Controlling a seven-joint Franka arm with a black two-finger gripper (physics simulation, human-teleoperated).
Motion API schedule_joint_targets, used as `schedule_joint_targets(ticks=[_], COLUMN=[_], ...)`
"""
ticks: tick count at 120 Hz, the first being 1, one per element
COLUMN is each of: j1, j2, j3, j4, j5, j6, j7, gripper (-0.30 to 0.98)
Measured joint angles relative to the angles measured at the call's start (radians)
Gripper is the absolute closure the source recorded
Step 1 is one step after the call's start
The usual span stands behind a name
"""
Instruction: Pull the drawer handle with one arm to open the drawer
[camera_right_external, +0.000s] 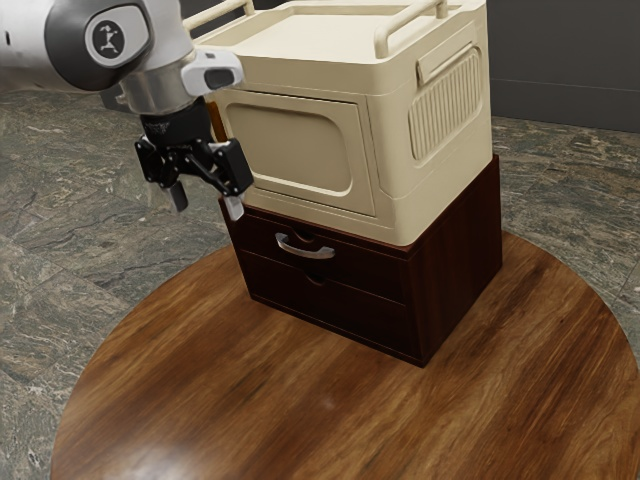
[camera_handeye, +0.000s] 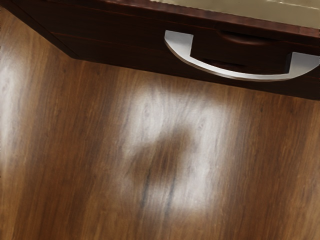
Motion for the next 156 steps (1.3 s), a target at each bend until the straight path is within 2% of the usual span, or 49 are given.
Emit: schedule_joint_targets(ticks=[24,40,62,76,88,106,112,122,129,156], j1=[0.0,0.0,-0.005,0.002,0.002,0.005,-0.006,-0.031,-0.026,-0.014], j2=[-0.001,-0.036,-0.078,-0.068,-0.061,-0.009,-0.026,-0.158,-0.212,-0.283], j3=[0.001,-0.005,-0.011,-0.01,-0.004,-0.014,-0.025,-0.049,-0.065,-0.095], j4=[0.007,0.186,0.217,0.183,0.148,0.137,0.103,-0.103,-0.192,-0.315], j5=[-0.002,0.012,0.011,-0.048,-0.108,-0.123,-0.111,-0.1,-0.096,-0.1], j6=[0.031,0.009,0.039,0.048,0.039,0.04,0.054,0.14,0.205,0.371], j7=[-0.005,0.052,0.414,0.691,0.865,1.066,1.123,1.21,1.265,1.439], gripper=[0.0,0.0,0.0,0.0,0.0,0.0,0.0,0.01,0.01,0.03])
